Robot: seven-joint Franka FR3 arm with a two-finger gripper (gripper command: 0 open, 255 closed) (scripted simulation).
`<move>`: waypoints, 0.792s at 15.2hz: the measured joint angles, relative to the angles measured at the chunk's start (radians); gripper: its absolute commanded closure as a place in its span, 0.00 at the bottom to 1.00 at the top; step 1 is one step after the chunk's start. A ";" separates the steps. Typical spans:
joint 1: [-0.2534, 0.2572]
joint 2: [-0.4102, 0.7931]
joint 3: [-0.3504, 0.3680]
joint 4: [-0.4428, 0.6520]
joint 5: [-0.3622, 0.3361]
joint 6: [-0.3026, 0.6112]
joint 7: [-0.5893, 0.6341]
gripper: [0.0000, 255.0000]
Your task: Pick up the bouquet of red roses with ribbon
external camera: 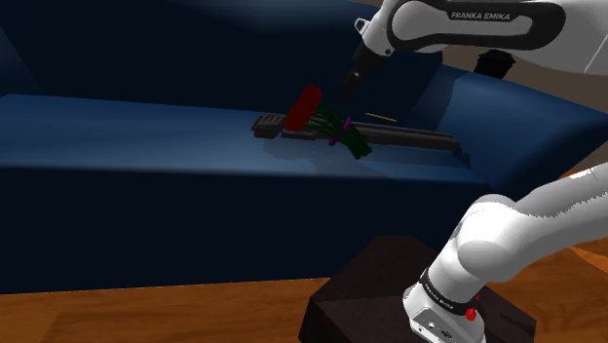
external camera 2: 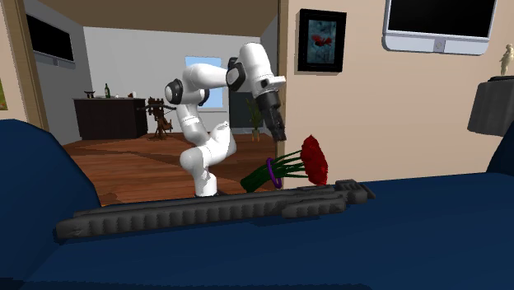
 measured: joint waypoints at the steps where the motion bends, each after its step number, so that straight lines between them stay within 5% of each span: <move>1: 0.013 0.034 -0.009 0.029 -0.001 0.026 -0.041 0.00; 10: 0.025 0.064 -0.024 -0.047 -0.005 0.159 -0.096 0.00; 11: 0.025 0.065 -0.024 -0.051 -0.005 0.163 -0.095 1.00; 12: 0.025 0.066 -0.024 -0.053 -0.005 0.166 -0.096 1.00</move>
